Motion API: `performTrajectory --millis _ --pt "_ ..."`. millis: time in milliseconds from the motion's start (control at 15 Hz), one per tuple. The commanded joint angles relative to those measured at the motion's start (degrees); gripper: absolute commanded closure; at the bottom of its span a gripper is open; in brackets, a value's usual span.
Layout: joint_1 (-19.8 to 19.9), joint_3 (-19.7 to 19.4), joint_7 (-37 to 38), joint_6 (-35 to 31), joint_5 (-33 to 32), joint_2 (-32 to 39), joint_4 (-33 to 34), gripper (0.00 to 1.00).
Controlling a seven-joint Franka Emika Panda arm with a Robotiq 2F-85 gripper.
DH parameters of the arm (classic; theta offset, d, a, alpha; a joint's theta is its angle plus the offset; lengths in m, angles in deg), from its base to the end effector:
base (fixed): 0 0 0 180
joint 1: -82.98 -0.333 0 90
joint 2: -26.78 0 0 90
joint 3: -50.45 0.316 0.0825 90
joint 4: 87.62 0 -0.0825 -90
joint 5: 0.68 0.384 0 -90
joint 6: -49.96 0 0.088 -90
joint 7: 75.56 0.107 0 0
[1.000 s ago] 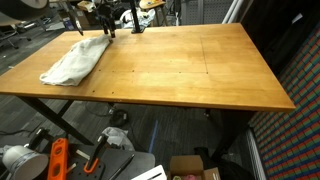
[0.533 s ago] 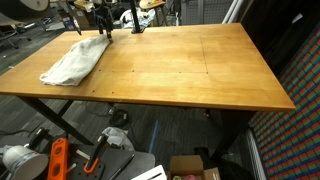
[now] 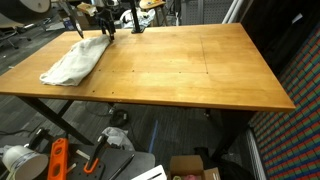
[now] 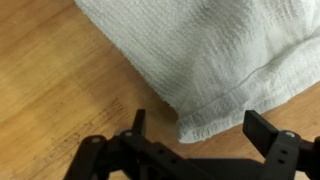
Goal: Fold the towel in half
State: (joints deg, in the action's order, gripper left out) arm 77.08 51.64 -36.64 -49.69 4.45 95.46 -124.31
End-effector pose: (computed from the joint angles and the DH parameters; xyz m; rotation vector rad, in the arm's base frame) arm 0.7876 0.0975 0.2342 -2.9431 0.8898 0.2053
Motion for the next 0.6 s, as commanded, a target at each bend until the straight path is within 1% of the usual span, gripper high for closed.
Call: performTrajectory --millis 0,200,533 --pt "-0.6 -0.9 0.5 3.7 -1.3 -0.8 -1.5 0.0" --pt "-0.5 -0.6 0.1 8.2 -1.3 -1.1 -2.3 0.0" --pt "-0.5 -0.6 0.5 11.4 -1.2 -1.5 -1.5 0.0"
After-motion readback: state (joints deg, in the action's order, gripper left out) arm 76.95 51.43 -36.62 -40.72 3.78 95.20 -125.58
